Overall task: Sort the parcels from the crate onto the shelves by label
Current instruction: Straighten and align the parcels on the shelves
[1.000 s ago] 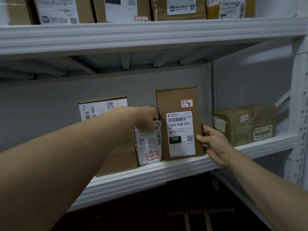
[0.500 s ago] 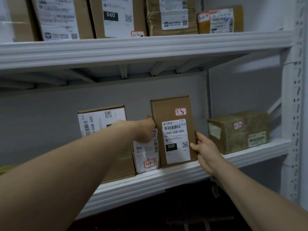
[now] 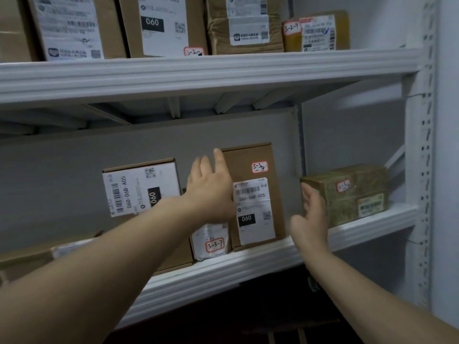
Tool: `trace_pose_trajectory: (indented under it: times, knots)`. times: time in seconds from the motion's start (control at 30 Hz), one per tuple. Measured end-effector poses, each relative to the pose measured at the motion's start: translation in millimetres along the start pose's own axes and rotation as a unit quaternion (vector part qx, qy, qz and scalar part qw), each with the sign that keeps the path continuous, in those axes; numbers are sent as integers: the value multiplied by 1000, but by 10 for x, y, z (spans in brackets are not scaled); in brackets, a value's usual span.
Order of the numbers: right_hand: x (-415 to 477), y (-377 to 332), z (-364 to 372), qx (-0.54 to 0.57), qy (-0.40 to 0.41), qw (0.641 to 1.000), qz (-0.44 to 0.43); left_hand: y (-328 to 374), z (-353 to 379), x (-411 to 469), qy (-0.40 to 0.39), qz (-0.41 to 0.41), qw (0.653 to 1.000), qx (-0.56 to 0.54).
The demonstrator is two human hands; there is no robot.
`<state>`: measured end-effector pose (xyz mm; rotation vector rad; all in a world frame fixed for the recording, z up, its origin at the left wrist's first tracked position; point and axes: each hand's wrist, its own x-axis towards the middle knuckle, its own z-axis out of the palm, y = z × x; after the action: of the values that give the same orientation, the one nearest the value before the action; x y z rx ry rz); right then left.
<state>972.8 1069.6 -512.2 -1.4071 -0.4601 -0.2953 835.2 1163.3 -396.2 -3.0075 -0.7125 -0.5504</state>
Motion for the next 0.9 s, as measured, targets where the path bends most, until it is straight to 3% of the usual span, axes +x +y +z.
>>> trace_pose_trajectory:
  times: [0.1, 0.23, 0.47, 0.67, 0.9]
  knots:
    - [-48, -14, -173, -56, 58, 988, -132, 291, 127, -126, 62, 121, 989, 53]
    - [261, 60, -564, -72, 130, 982, -120, 752, 370, 74, 23, 229, 970, 71]
    - [977, 329, -1320, -157, 152, 975, 24, 1343, 507, 637, -87, 217, 971, 39]
    - [1327, 504, -1471, -155, 33, 976, 149, 1520, 574, 845, -150, 184, 970, 44]
    - [1136, 597, -1327, -210, -13, 973, 98, 1402, 508, 853, -116, 178, 963, 167]
